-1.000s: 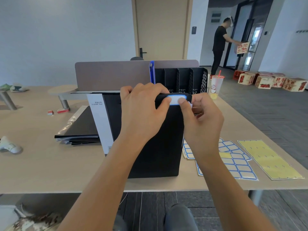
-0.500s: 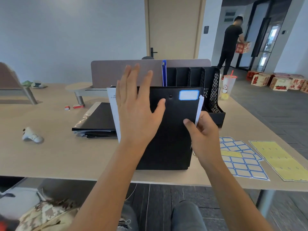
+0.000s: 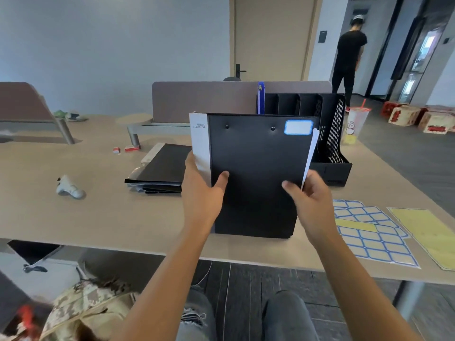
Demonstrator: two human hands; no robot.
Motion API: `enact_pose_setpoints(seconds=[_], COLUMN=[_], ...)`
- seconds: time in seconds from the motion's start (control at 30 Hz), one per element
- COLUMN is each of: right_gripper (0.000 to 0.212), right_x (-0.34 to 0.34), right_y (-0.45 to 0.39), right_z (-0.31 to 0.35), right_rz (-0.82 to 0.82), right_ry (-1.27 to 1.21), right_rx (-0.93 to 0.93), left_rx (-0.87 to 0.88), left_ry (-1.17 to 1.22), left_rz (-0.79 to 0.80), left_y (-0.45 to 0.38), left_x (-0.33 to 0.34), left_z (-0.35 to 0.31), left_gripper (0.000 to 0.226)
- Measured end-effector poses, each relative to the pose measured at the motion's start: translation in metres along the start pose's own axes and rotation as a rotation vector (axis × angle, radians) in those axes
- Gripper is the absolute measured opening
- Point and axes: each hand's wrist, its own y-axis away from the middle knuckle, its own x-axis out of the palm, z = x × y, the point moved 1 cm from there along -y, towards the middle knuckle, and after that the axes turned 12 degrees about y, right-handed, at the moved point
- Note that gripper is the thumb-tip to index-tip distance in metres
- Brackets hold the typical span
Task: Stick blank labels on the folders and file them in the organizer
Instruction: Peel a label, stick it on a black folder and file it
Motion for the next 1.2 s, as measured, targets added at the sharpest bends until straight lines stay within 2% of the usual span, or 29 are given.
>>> enact_pose_setpoints(seconds=[0.2,0.3,0.37,0.5,0.6,0.7,0.97,1.2], right_gripper=[0.024,0.019,0.012,0.014,0.013,0.008,0.007,0.014], right_x=[0.002,-0.008,-0.019,-0.045,-0.061,-0.068,-0.046,-0.006], right_y=[0.021,0.016,0.011,-0.004,-0.019,-0.035,-0.079,-0.122], right_z=[-0.03,-0.022,-0.012,0.007,0.014,0.014,0.005,0.002], right_rz=[0.075,0.067,0.023,-0.176,-0.301,-0.391,-0.479,-0.484], right_ry=[0.198,0.257,0.317,0.317,0.357,0.391,0.475,0.572], right_rx=[-0.065,-0.122,-0.157,-0.185,-0.182,-0.158,-0.15,-0.113], left_rx=[0.003,-0.015,-0.032,0.033,0.099,0.145,0.091,0.109], left_ry=[-0.007,0.023,0.023,-0.052,-0.107,-0.201,-0.482,-0.642], left_rz=[-0.048,-0.032,0.009,0.189,0.32,0.362,0.433,0.503], left_y=[0.003,-0.01,-0.024,-0.043,-0.046,-0.049,-0.063,-0.08], left_x=[0.011,0.026,0.042,0.087,0.126,0.15,0.157,0.157], left_z=[0.025,0.018,0.007,-0.019,-0.026,-0.01,0.06,0.092], left_gripper=[0.081,0.087,0.093,0.096,0.081,0.064,0.058,0.075])
